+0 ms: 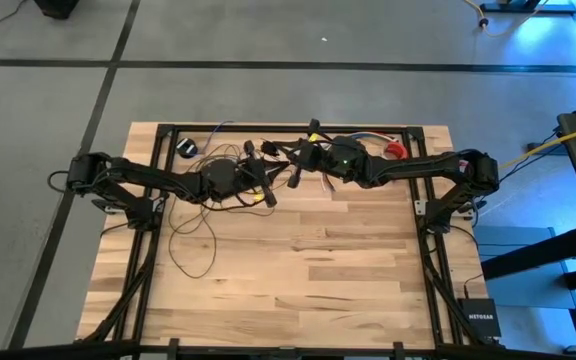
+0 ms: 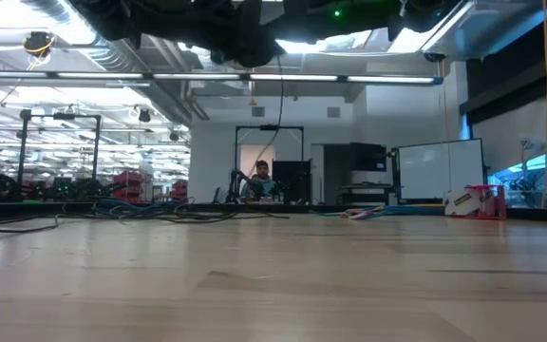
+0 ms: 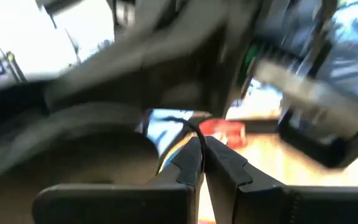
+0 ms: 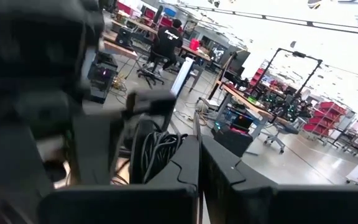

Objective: Coiling cords

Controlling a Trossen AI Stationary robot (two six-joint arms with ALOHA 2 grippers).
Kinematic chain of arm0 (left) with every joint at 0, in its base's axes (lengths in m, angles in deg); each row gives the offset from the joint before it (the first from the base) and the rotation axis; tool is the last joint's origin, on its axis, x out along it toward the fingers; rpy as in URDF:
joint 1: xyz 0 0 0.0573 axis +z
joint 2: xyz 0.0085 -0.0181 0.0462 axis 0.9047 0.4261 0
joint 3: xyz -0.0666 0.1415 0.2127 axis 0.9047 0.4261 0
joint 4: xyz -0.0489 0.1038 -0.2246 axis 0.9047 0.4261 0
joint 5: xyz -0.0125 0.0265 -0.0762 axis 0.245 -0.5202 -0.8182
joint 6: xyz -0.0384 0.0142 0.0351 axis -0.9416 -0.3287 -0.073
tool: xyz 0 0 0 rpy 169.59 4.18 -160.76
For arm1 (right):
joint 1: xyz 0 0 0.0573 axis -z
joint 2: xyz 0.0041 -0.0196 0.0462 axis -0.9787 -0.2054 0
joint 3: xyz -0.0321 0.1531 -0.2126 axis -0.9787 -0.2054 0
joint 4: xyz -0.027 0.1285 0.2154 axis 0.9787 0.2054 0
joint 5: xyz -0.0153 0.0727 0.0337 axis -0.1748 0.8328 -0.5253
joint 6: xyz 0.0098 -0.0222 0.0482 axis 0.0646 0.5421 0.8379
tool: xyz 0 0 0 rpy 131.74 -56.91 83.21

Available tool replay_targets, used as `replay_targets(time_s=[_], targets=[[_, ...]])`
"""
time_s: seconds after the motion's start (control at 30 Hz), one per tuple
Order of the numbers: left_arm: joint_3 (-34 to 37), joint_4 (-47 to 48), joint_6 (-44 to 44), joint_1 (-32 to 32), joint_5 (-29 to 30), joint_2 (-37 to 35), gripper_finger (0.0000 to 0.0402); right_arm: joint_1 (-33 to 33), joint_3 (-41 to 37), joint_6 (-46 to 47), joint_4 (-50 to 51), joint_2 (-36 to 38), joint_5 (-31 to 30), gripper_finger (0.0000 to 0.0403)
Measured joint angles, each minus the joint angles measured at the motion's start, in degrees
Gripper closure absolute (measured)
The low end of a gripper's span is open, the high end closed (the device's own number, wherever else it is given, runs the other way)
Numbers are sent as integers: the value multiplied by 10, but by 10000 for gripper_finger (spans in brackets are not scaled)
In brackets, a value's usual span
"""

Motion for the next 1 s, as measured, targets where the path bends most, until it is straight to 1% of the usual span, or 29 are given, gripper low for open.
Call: replay_targets(time_s=[0.13,0.23,0.37,0.57,0.87,1.0], targets=[[0,-46,22,-2,-1,-1,389,0,0,1,-1,0,10,394],[0,-32,28,9,4,-2,389,0,0,13,0,0,16,394],[0,-18,0,26,3,9,389,1,0,29,-12,0,23,394],[0,-4,-1,31,11,31,389,1,1,69,-27,0,43,394],[0,99,21,31,13,29,389,0,1,70,-18,1,52,394],[0,135,29,31,12,29,389,-1,1,59,-11,1,41,394]])
